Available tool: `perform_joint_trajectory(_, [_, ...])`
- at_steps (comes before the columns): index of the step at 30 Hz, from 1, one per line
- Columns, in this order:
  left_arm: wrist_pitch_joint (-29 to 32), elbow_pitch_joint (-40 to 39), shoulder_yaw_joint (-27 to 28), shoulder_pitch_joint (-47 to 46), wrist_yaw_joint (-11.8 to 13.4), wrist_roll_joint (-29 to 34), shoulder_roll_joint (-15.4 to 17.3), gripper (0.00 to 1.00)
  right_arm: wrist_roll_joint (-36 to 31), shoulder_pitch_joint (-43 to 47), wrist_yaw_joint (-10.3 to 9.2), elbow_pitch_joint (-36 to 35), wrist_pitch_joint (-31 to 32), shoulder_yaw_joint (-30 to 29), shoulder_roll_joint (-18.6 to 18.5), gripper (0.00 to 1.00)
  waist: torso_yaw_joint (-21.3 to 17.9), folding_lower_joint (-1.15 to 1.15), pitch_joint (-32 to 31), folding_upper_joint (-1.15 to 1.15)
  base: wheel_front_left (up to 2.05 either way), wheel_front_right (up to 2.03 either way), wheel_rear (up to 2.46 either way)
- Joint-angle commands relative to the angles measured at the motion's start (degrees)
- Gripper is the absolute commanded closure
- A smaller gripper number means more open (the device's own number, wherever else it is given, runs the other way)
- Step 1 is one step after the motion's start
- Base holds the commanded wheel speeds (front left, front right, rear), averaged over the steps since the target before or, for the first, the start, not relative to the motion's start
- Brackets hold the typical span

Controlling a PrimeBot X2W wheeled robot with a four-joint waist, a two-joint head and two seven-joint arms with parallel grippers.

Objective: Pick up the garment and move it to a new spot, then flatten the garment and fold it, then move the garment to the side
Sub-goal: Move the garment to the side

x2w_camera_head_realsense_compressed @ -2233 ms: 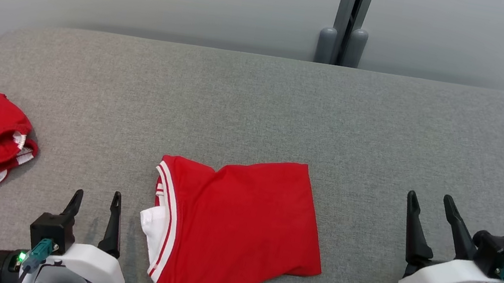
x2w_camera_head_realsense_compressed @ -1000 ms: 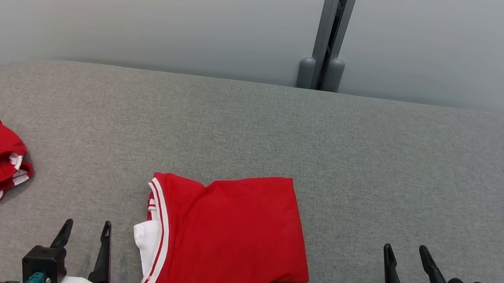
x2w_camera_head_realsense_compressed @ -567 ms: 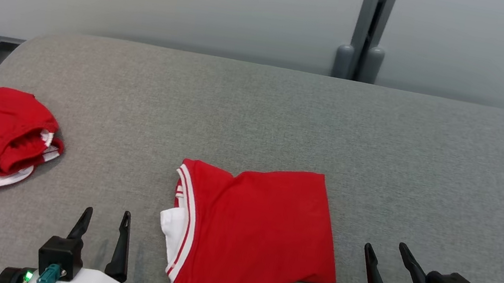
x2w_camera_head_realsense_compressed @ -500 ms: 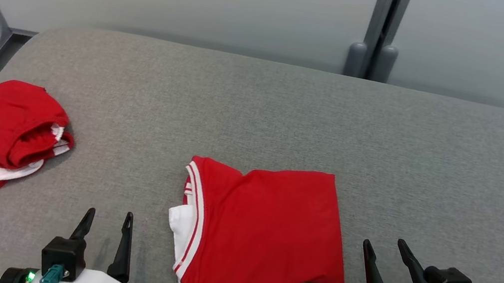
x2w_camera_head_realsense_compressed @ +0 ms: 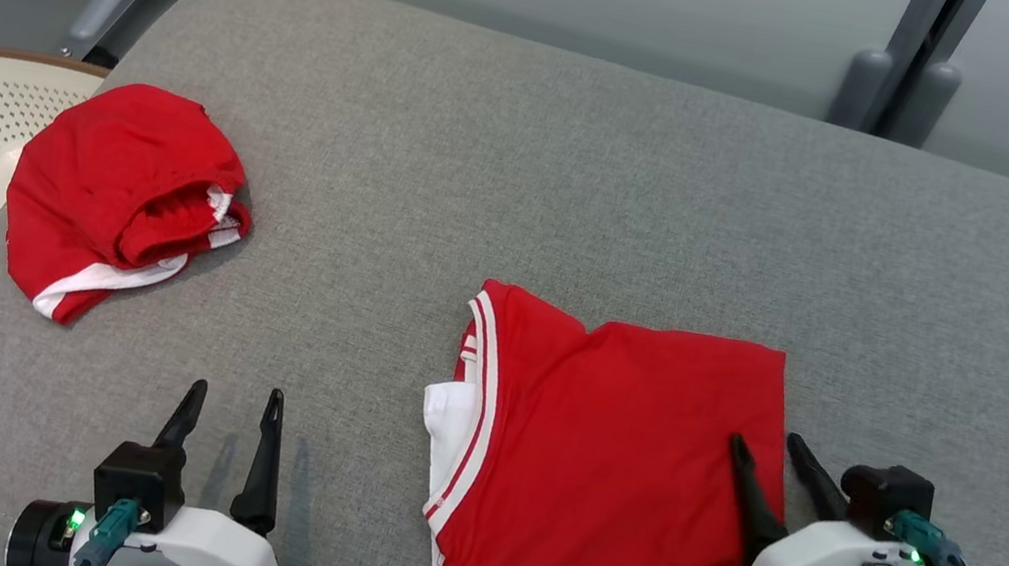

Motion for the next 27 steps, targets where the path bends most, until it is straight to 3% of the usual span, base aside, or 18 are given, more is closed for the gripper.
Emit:
perform_joint_trajectory(1, [-0.1,-0.2,0.1,-0.7,0.4,-0.2,0.2,0.0,0.5,-0.7,-0.01,0.9,0.0,0.2,-0.4,0.69,0.3,0.0,0.6,0.0,0.0,0.0,0.0])
perform_joint_trajectory(2, [-0.1,-0.3,0.2,-0.8,0.4,-0.3,0.3,0.0,0.9,-1.1,-0.01,1.4,0.0,0.4,-0.4,0.96,0.1,0.0,0.8,0.0,0.0,0.0,0.0])
perform_joint_trajectory(3, [-0.1,-0.4,0.3,-0.9,0.4,-0.3,0.2,0.0,1.4,-1.4,-0.01,2.0,0.0,0.6,-0.5,1.0,-0.1,0.0,0.9,0.0,0.0,0.0,0.0])
perform_joint_trajectory(11, [-0.1,-0.5,0.9,-1.0,-0.6,0.3,0.2,0.0,2.6,-1.5,-0.02,-0.9,0.0,-0.3,-0.5,1.0,-6.0,0.0,0.5,0.0,0.0,0.0,0.0])
perform_joint_trajectory(23, [-0.1,0.2,1.8,-4.8,-2.1,2.9,0.3,0.0,3.7,-0.1,-0.02,-4.5,0.0,-0.2,-0.5,1.0,-28.4,0.0,1.5,0.0,0.0,0.0,0.0])
perform_joint_trajectory(24, [-0.1,0.2,1.8,-4.8,-2.1,2.9,0.3,0.0,3.7,-0.1,-0.02,-4.5,0.0,-0.2,-0.5,1.0,-28.4,0.0,1.5,0.0,0.0,0.0,0.0])
perform_joint_trajectory(27, [-0.1,0.7,1.8,-5.1,-2.6,3.7,0.3,0.0,4.4,0.9,-0.01,-5.2,0.0,-0.6,-0.4,1.0,-33.2,0.0,1.8,0.0,0.0,0.0,0.0])
